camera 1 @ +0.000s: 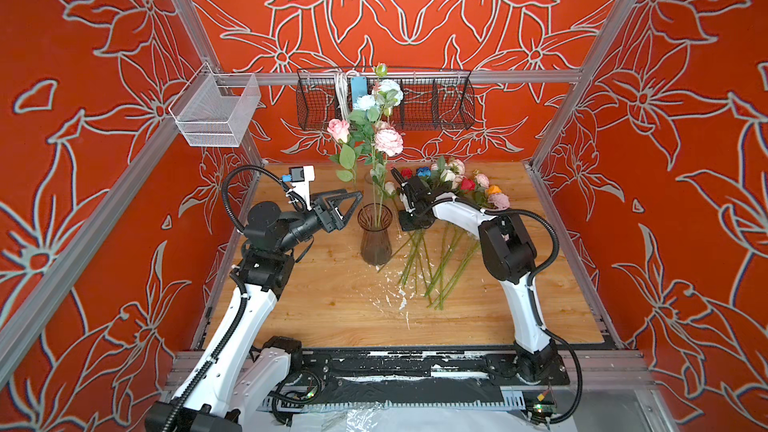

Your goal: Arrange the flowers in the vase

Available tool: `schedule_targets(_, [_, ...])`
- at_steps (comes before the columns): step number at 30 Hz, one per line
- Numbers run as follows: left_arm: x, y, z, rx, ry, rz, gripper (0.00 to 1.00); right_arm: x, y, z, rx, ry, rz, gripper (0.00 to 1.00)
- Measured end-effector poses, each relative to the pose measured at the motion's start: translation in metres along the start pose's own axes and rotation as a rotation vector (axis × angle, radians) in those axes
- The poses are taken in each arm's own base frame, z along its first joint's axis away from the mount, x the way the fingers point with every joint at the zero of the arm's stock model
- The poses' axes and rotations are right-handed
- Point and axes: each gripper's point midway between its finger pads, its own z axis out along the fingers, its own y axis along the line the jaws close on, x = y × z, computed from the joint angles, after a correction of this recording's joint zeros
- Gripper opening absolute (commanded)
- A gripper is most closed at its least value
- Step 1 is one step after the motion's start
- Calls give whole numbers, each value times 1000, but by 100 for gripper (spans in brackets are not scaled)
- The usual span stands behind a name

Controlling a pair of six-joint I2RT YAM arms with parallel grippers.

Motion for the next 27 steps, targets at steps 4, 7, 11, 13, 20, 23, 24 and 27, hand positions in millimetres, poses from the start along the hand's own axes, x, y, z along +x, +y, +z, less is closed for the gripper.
schedule_targets(4, [0, 0, 0, 0, 0, 2, 97, 0, 1, 0, -2, -2, -1, 8])
schedule_targets(7, [0, 0, 0, 0, 0, 2, 97, -4, 2, -1, -8, -18, 2, 6])
schedule_targets(11, [0, 0, 0, -2, 2, 1, 97, -7, 5, -16, -29, -65, 17, 5])
schedule_targets(13, [1, 1, 0, -2, 2, 0, 97, -10, 8, -28, -50, -100, 28, 5])
schedule_targets(20, [1, 1, 0, -3, 3, 0, 97, -23, 22, -94, -149, -282, 81, 4])
schedule_targets(23, [1, 1, 0, -3, 3, 1, 97, -23, 25, -117, -186, -346, 106, 4])
schedule_targets(24, [1, 1, 0, -3, 3, 2, 97, -21, 25, -124, -194, -362, 112, 4])
schedule_targets(27, [0, 0, -1, -3, 0, 6, 97, -11, 21, -143, -205, -404, 129, 3])
